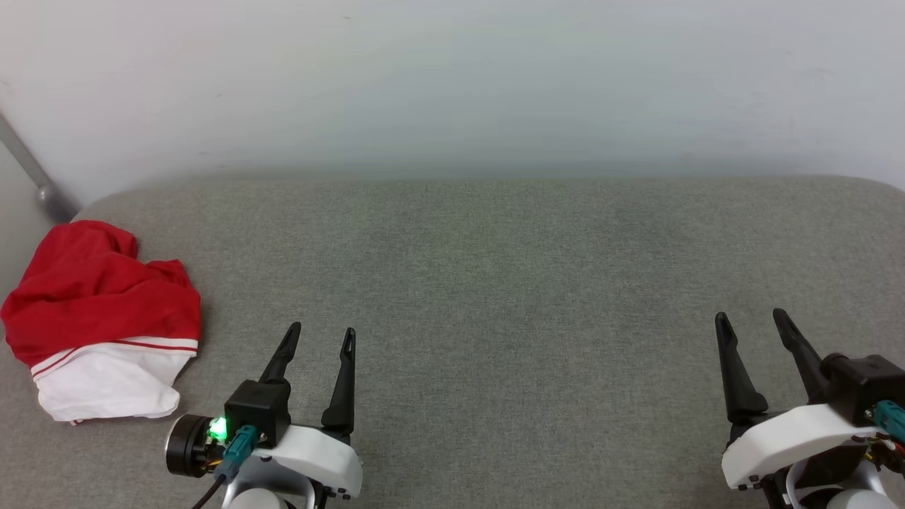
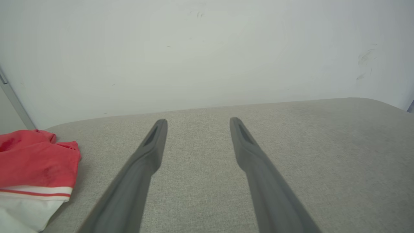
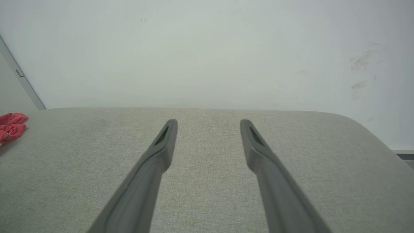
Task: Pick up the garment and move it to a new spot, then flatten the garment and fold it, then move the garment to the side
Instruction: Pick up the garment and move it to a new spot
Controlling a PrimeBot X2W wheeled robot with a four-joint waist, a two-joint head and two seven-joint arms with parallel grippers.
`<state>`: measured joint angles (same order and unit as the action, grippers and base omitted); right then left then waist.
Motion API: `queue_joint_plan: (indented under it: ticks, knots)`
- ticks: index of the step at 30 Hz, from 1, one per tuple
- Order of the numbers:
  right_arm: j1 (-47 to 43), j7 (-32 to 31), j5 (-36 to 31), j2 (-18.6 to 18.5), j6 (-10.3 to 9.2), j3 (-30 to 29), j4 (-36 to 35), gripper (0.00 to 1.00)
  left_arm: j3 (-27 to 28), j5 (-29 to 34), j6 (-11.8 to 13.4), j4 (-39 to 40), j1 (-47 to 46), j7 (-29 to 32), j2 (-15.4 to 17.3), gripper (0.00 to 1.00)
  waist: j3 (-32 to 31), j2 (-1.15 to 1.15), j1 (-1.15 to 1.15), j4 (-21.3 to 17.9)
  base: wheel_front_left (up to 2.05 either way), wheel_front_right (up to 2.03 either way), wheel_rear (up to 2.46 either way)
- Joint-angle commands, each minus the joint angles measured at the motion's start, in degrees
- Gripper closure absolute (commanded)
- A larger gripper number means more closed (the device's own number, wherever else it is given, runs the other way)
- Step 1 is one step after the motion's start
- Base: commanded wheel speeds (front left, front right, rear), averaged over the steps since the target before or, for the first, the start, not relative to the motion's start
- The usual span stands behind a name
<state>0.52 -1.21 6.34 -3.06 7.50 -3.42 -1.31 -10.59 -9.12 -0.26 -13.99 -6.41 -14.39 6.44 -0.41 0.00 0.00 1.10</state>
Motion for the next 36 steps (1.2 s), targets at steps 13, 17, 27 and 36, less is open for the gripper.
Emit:
queue_joint_plan:
  ticks: [13, 17, 27, 36]
  knots:
    - [-0.71, 1.20, 0.15, 0.24, -0.02, -0.48, -0.02, 0.00, 1.63, 0.30, -0.56, -0.01, -0.10, -0.84, -1.17, 0.00, 0.18, 0.00, 0.00, 0.07, 0.00, 0.00, 0.00]
    - [-0.74, 0.99, 0.12, 0.24, -0.02, -0.39, 0.02, 0.00, 2.10, -0.03, -0.50, -0.27, 0.16, -0.83, -1.47, 0.00, 0.18, 0.00, 0.00, 0.09, 0.00, 0.00, 0.00]
    - [-1.02, 0.33, -0.30, 0.24, -0.02, -0.55, -0.73, 0.00, 2.76, -0.14, -0.76, -1.23, -0.34, -0.83, -2.04, 0.00, 0.22, 0.00, 0.00, 0.60, 0.00, 0.00, 0.00]
    - [-1.21, -0.34, -1.11, 0.24, -0.02, -0.25, -2.06, 0.00, 3.60, -0.46, -0.48, -1.57, -1.32, -0.83, -2.32, 0.00, 0.53, 0.00, 0.00, 4.49, 0.00, 0.00, 0.00]
